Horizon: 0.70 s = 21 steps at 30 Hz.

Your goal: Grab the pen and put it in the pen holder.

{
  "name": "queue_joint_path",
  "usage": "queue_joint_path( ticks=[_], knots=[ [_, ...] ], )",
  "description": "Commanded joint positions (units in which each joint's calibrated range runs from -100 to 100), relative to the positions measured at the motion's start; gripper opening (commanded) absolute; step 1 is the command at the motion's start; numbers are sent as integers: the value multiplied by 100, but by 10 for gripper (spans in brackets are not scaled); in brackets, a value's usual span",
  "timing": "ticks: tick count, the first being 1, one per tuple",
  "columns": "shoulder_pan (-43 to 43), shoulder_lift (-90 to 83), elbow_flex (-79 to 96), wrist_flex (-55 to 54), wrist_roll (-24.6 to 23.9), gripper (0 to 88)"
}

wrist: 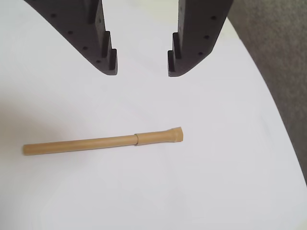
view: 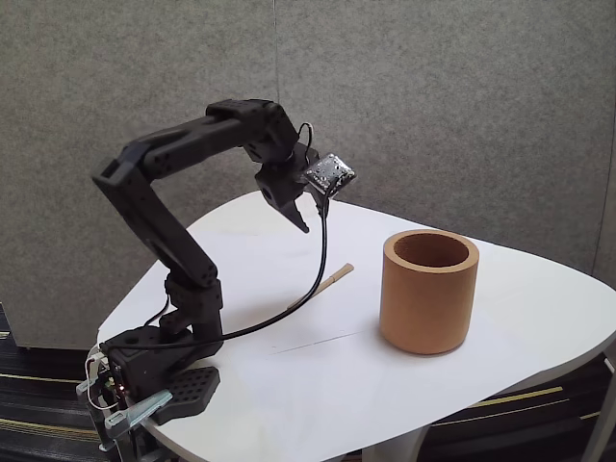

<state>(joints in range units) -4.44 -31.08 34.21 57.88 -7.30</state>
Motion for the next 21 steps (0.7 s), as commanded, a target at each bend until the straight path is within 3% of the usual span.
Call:
queue_joint_path(
  ticks=[1, 6, 21],
  knots=[
    [64, 354, -478, -85, -220, 144],
    [64, 566, -424, -339, -583, 144],
    [130, 1290, -334, -551, -2357, 143]
  ],
)
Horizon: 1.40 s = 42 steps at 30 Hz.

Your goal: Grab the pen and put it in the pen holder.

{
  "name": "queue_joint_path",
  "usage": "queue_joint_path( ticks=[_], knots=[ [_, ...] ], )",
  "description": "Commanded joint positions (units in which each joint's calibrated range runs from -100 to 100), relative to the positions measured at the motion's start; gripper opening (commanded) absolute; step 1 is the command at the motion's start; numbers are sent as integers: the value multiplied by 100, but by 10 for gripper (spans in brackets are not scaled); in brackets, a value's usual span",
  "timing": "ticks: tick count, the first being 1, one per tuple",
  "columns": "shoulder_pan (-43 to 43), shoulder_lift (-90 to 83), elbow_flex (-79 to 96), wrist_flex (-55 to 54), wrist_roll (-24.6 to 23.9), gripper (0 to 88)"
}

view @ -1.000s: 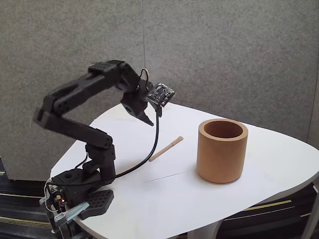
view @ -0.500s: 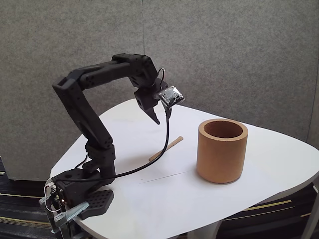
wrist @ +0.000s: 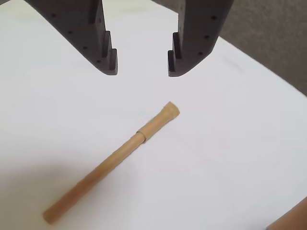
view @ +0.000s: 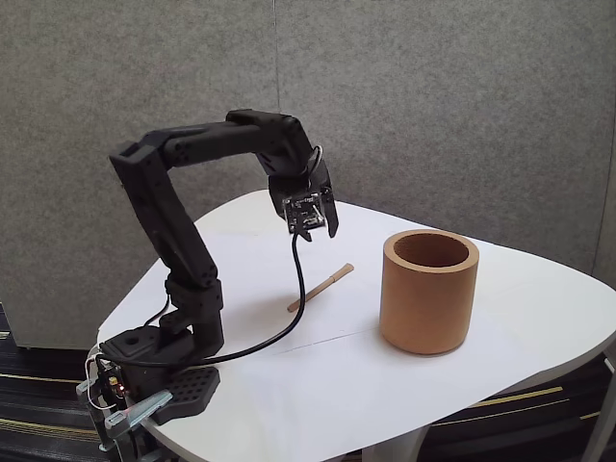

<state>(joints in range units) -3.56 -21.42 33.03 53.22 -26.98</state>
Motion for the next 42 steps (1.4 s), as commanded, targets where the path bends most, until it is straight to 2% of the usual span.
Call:
queue_joint_path(
  ticks=[1, 13, 24, 42],
  knots=[
    [34, 487, -217, -85, -500, 143],
    [41, 1699, -406, -364, -1305, 143],
    [34, 2228, -605, -797, -1326, 143],
    [5, 2529, -523, -915, -1337, 143]
  ],
)
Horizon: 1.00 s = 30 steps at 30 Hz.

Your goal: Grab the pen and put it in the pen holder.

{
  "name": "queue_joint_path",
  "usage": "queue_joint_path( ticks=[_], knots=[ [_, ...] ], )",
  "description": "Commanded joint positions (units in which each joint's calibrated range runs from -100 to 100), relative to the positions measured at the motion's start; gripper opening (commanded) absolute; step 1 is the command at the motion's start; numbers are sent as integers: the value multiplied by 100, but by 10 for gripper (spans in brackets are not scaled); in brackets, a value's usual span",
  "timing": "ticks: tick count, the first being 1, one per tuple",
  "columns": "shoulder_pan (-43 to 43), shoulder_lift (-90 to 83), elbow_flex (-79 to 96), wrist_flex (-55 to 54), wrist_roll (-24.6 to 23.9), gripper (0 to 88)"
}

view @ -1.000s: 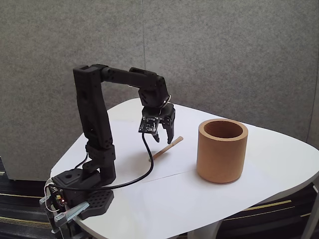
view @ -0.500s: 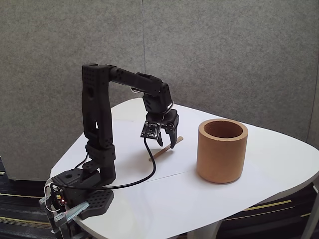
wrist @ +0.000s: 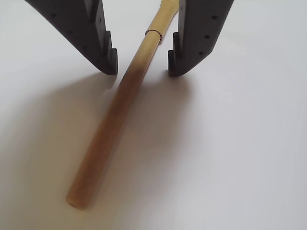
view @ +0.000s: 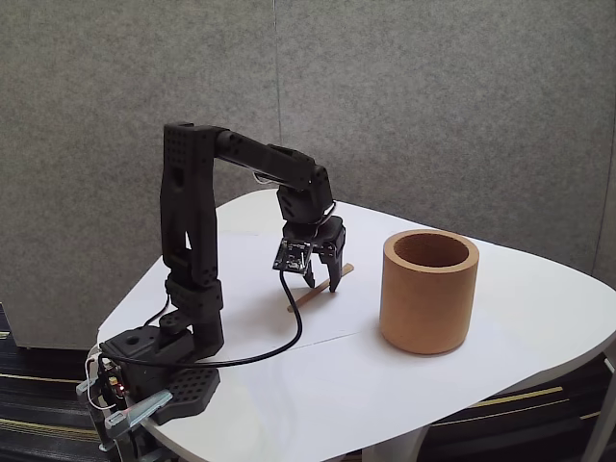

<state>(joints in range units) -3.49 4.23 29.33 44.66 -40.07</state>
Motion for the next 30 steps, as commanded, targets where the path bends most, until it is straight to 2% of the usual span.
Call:
queue_joint_path(
  ticks=[1, 3, 6, 30],
  knots=[
    [-3, -37, -144, -59, -28, 143],
    [-3, -37, -108, -59, -28, 131],
    [-3, -37, -45, -93, -28, 0],
    [34, 4, 27, -246, 46, 4]
  ],
)
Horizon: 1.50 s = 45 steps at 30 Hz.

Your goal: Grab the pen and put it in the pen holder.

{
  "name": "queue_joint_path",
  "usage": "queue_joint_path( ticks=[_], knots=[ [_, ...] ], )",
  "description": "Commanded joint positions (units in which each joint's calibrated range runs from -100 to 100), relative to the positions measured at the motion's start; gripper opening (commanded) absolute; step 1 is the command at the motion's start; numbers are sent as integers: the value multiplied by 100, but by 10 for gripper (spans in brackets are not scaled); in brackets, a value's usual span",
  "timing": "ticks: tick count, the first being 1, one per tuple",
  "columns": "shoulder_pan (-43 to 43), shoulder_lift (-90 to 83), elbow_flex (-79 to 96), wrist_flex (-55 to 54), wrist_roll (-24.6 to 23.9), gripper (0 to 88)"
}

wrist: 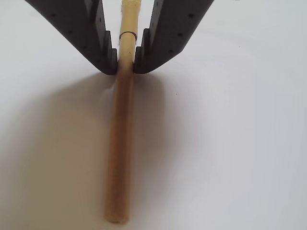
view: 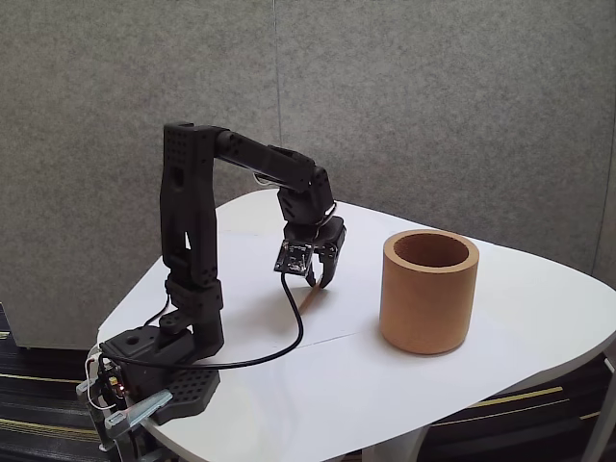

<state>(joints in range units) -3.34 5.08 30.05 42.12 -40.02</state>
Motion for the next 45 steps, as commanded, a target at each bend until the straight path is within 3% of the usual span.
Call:
queue_joint_path(
  ticks=[1, 12, 19, 29, 37, 45],
  knots=[
    [12, -130, -72, 8, 109, 4],
    [12, -1610, -415, 8, 973, 4],
    [-68, -2627, -948, 17, 2010, 4],
    [-215, -4099, -1092, -8, 4116, 4],
    [166, -4798, -1029, -136, 6427, 4],
    [722, -4782, -1020, -1814, 7869, 4]
  ],
)
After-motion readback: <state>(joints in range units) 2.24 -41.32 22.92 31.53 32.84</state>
